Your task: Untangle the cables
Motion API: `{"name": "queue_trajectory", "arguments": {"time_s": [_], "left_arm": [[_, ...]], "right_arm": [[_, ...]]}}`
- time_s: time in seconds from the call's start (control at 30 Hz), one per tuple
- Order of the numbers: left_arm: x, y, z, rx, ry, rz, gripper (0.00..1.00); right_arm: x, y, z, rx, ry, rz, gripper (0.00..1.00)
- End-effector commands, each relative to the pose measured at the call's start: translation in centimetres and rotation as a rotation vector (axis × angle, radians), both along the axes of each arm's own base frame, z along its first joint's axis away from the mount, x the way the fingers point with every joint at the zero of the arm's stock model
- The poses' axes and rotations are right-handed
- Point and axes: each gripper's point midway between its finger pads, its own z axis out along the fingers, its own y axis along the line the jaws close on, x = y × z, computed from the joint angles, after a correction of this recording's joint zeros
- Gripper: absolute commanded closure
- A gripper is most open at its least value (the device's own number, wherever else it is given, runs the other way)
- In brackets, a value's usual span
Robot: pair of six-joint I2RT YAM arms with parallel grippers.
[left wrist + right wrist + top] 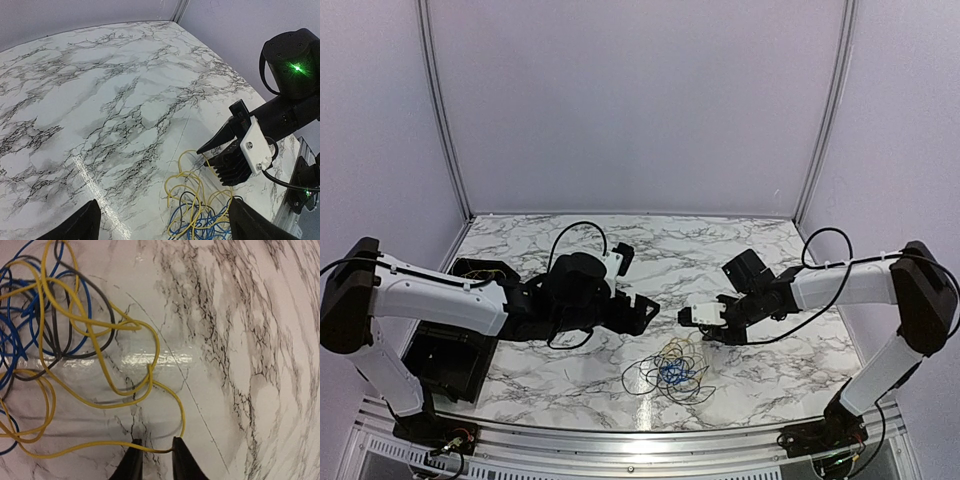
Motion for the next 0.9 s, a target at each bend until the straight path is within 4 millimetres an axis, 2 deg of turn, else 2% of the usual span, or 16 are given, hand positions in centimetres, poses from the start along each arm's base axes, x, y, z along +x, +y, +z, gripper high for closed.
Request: {"name": "queue_trajectory", "arguments": {"time_s": [0.0,0.1,0.17,0.33,0.43,0.53,0.7,0.87], "left_arm": [[0.5,0.5,1.9,-0.056,-0.025,0.040,0.08],[0.6,1.0,2.3,-0.064,-0.043,0.056,0.08],[0.7,1.4,2.1,-0.061,-0.052,0.071,0.09],[1.0,1.7,1.3,-0.026,-0.071,0.088,0.09],[0.6,1.3,1.8,-0.040,-0.093,0.069,0.09],[0.3,0.2,3.0,-0.081,-0.129,0.039,0.10],[-1.2,-3.3,5.5,-0.174,-0.205,-0.090,0.18],[-2.0,-6.5,5.6,-0.258,-0.256,-0.184,0.21]], "right_arm": [[-0.1,1.2,1.6,0.037,-0.002,0.048,0.88],[-0.6,1.4,3.8,0.075,0.004,0.049,1.00],[-0.9,1.6,6.1,0.112,-0.003,0.047,1.00],[-0.9,2.1,13.4,0.219,-0.040,0.011,1.00],[-0.3,2.4,17.3,0.276,-0.076,-0.014,1.00],[-0.4,2.8,20.0,0.318,-0.079,-0.020,1.00],[-0.2,3.4,23.5,0.389,-0.085,-0.037,1.00],[-0.4,3.7,25.8,0.433,-0.073,-0.048,1.00]]}}
